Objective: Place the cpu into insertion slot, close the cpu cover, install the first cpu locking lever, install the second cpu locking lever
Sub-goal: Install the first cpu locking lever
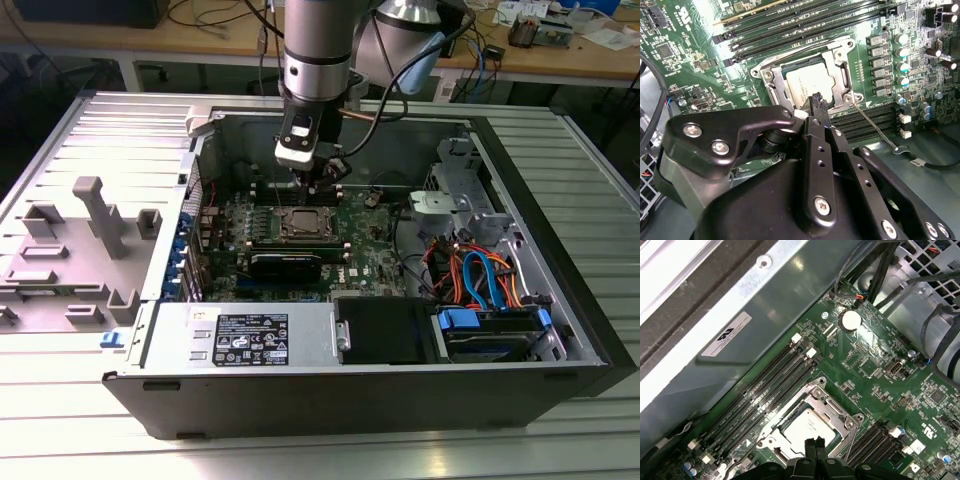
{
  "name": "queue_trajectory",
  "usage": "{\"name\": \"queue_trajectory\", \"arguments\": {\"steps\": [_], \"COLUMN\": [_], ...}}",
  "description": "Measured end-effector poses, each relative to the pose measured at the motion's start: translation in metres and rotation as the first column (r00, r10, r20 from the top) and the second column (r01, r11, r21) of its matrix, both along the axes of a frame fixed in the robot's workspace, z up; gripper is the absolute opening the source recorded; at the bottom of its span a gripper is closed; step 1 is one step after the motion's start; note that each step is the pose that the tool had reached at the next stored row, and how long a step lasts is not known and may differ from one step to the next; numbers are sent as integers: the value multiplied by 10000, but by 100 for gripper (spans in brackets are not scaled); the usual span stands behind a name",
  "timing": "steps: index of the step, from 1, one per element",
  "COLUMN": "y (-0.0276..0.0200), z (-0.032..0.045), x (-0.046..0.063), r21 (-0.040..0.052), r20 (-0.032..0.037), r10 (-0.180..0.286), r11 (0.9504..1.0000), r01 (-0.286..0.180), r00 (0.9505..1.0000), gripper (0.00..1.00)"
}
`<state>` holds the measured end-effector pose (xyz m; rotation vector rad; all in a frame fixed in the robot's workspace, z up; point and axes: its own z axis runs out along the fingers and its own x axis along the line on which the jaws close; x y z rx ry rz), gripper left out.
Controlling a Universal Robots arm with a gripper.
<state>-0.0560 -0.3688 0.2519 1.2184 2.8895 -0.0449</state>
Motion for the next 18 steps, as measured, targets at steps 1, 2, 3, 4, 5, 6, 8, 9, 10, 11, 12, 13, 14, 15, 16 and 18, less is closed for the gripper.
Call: {"name": "queue_trajectory", "arguments": {"steps": [1, 2, 3, 4, 5, 6, 8, 9, 10, 11, 12, 13, 14, 15, 16, 18], "y": [0, 0, 0, 0, 0, 0, 0, -1, 0, -1, 0, 0, 0, 0, 0, -1], "z": [1, 0, 0, 1, 0, 0, 0, 0, -2, -2, -3, -3, -4, -2, 11, 42], "x": [0, -1, -3, -19, -23, -24, -27, -54, -129, -157, -205, -230, -248, -280, -295, -299], "r21": [-2, -2, -2, -3, -2, -1, -1, -1, 11, 15, 18, 18, 19, 18, 19, 19], "r20": [-1, -1, 0, -1, -1, -1, -1, -2, 1, 1, 2, 2, 2, 1, 2, 2], "r10": [0, 0, 3, 59, 321, 692, 1069, 1323, 1359, 1373, 1411, 1439, 1467, 1544, 1621, 1827], "r11": [10000, 10000, 10000, 10000, 9995, 9976, 9943, 9912, 9907, 9905, 9900, 9896, 9892, 9880, 9868, 9832], "r01": [0, 0, -3, -59, -321, -692, -1069, -1323, -1359, -1373, -1411, -1439, -1467, -1544, -1621, -1827], "r00": [10000, 10000, 10000, 10000, 9995, 9976, 9943, 9912, 9907, 9905, 9900, 9896, 9892, 9880, 9868, 9832], "gripper": [11, 11, 11, 11, 11, 11, 11, 11, 11, 11, 11, 11, 11, 11, 11, 11]}}
